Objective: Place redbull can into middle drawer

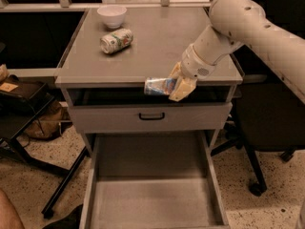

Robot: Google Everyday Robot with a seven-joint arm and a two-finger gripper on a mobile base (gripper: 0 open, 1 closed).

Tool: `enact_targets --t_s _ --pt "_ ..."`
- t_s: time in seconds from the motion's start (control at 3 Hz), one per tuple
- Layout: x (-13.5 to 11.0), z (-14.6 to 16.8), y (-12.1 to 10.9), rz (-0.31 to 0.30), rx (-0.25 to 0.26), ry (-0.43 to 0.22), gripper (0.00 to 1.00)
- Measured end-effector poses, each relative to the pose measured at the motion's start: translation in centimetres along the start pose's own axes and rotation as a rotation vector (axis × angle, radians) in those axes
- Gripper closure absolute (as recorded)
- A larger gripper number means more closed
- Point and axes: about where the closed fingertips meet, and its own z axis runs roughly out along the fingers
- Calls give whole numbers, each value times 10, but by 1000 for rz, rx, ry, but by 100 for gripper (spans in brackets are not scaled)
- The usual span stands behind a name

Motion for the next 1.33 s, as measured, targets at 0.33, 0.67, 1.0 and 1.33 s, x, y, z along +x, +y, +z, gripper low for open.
enact_targets --t_s 0.33,0.67,1.0,1.33 --pt "5 13 25 48 -11 -29 100" --pt "2 22 71 154 33 -139 100" --pt "9 70 122 191 -51 -231 100" --pt "12 122 146 159 -159 -311 100"
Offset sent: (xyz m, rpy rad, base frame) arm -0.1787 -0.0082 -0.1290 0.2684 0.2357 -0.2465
